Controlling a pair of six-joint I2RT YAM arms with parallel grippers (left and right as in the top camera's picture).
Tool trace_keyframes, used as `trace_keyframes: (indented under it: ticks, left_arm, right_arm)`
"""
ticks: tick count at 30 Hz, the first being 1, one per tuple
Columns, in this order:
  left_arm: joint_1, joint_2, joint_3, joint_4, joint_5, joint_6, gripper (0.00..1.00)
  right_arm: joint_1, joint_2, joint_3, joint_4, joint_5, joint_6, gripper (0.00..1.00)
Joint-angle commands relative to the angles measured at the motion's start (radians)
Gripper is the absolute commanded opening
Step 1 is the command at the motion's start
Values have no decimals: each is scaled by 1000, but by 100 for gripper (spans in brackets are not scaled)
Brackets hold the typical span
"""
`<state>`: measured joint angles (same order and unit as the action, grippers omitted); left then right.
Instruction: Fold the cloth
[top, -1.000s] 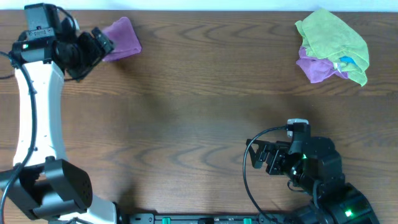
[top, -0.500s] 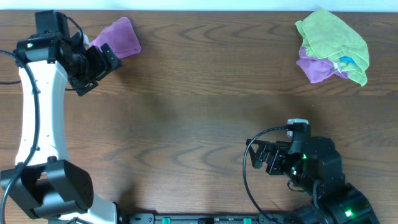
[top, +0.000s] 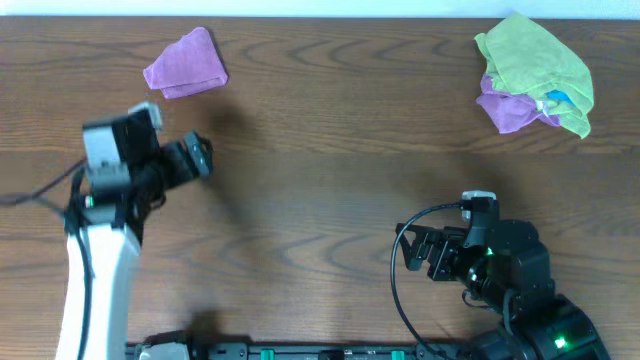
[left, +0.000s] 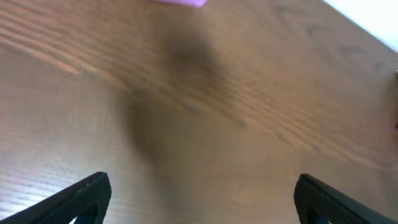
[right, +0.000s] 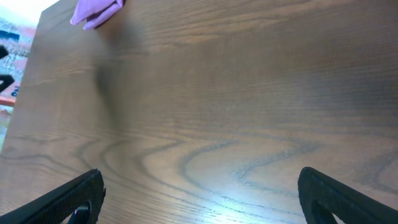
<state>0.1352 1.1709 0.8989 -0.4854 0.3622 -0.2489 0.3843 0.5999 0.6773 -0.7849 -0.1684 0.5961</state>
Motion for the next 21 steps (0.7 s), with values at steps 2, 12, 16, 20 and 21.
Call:
trace_keyframes:
  ticks: [2,12,16,20,21]
  left_arm:
    - [-1,-177,-141,56,-8,55,95]
    - [-1,-615,-415,79,-7,196,95]
    - [-14,-752,-491,74,-8,248,95]
    - [-52,-873,-567,33,-32,357,95]
    - [-56,-898,-582,6,-50,372,95]
  right_arm:
    - [-13,-4,-3,2,-5,13,99]
    - [-13,-4,-3,2,-5,13,99]
    - [-13,-4,-3,2,-5,13,99]
    - [-13,-4,-3,2,-5,13,99]
    - [-13,-4,-3,2,-5,13,99]
